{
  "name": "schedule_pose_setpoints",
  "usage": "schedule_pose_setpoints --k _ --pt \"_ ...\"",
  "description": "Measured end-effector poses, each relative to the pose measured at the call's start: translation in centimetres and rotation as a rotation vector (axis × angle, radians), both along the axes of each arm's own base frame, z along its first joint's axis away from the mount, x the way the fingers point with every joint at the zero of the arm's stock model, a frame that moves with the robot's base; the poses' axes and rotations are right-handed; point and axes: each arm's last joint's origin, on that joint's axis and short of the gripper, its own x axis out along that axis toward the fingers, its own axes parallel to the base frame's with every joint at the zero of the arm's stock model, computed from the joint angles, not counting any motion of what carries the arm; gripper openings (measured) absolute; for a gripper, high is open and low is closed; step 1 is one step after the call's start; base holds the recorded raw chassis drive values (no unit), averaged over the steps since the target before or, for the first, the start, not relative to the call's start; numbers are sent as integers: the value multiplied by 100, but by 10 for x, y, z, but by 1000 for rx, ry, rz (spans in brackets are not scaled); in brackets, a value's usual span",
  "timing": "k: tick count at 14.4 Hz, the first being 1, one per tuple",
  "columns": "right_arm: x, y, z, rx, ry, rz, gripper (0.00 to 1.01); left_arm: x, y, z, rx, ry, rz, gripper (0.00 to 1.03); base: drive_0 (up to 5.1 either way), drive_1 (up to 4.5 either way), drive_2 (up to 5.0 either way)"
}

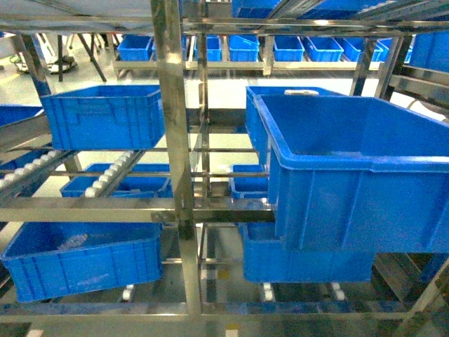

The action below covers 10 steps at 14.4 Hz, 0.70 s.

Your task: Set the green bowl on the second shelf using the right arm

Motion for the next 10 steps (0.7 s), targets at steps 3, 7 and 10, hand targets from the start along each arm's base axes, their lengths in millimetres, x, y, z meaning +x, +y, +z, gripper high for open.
schedule_pose_setpoints --k 3,7,10 --pt "0 0 0 0 2 0 2 0 0 0 0 0 -1 98 5 438 -429" --pt "1 0 -1 1 8 0 2 0 0 0 0 3 -1 98 3 219 -213" --pt "1 0 -1 1 11 0 2 0 0 0 0 0 -1 98 0 0 0"
